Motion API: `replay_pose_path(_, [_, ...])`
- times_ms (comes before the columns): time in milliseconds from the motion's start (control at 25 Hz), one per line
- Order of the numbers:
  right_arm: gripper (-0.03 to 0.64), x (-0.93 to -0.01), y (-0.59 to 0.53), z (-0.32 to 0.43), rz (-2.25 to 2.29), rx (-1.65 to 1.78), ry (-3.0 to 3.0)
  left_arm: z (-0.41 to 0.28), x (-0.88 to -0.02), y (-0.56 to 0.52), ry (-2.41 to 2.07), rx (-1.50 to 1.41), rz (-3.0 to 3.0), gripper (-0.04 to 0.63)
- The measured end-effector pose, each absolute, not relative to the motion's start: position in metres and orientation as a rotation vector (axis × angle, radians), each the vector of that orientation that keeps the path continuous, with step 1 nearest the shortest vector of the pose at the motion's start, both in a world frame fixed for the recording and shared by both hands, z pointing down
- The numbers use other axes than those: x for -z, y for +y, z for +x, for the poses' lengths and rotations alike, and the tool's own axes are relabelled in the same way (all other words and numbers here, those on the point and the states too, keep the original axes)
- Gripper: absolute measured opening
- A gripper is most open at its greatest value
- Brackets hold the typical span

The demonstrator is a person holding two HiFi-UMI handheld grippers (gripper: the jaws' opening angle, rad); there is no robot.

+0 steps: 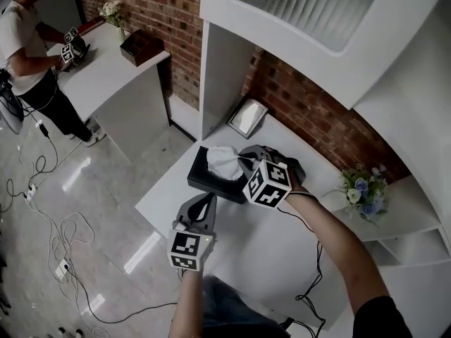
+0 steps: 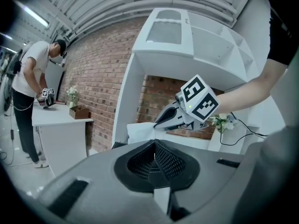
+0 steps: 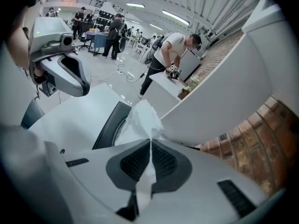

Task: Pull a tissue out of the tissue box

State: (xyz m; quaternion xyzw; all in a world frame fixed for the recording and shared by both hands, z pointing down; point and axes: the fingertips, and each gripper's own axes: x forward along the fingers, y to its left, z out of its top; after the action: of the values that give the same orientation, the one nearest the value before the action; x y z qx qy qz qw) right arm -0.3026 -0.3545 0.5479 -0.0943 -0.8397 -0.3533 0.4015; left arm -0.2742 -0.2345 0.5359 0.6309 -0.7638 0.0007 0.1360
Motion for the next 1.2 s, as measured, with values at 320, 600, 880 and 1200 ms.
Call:
replay_pose_path(320, [0.0,-0.521,-0.362,-0.296,-0.167,0.901,-2.179,-0.274,-0.52,-0.24,-2.23,-0.011,1.853,0.009])
replay_pose_path(600, [0.0,-0.464,-0.357,-0.269,-0.008,0.808,-2.402,-0.276,-0.501,-0.246,-2.249,-0.016,1.886,0.009])
replay_pose_path(880, [0.0,-0.388,-0.356,-0.198,0.306,0.683,-2.704,-0.27,-0.477,-0.258,-2.253,-0.07,1.959,0.009])
replay_pose_path(1200, [0.0,-0.322,-0.355,-0.086,0.686,0.539,-2.983,-0.228,-0.442,-0.286,-2.205,-0.126,2.118,0.009])
